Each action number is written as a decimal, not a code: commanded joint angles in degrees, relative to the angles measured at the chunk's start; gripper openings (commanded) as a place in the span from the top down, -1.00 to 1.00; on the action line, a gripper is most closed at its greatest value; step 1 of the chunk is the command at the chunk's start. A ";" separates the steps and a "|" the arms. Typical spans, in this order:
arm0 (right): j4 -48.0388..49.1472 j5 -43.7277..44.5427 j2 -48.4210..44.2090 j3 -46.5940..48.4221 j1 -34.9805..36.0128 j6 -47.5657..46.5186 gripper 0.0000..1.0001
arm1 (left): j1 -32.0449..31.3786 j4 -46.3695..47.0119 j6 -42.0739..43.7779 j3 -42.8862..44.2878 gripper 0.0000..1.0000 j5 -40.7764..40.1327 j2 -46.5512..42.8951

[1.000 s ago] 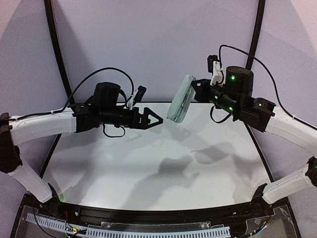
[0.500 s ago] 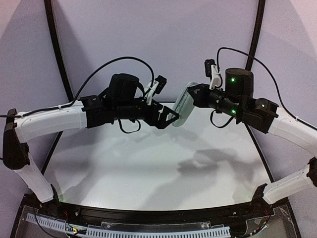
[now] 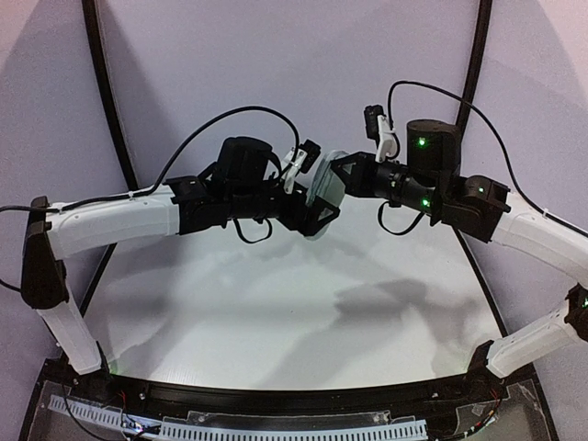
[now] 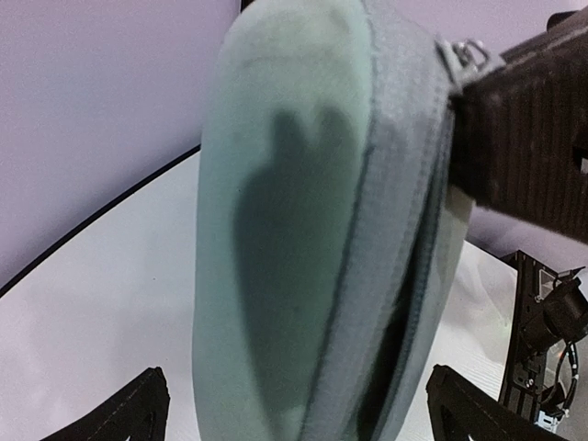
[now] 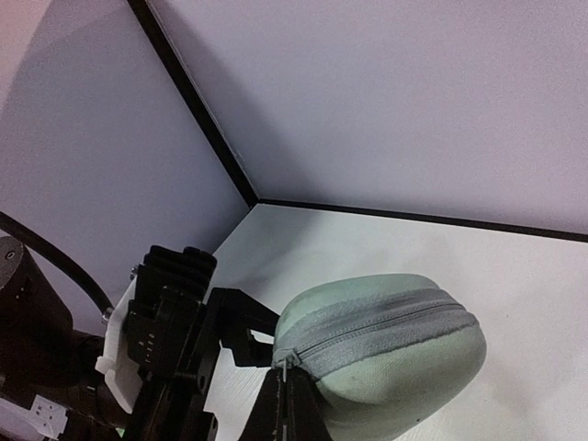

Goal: Open the umbrella

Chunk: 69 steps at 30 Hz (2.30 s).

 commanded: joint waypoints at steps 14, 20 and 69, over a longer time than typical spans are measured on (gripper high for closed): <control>5.29 -3.19 -0.50 2.89 1.28 1.86 1.00 | -0.28 4.41 4.04 0.86 -0.61 -4.01 0.87; 5.45 -3.11 -0.36 2.42 1.29 1.77 1.00 | -0.32 6.91 5.24 0.46 0.17 -2.12 1.18; -20.89 -36.56 6.21 0.48 -18.06 -8.69 1.00 | -2.01 21.92 1.43 -22.99 0.98 20.96 -24.95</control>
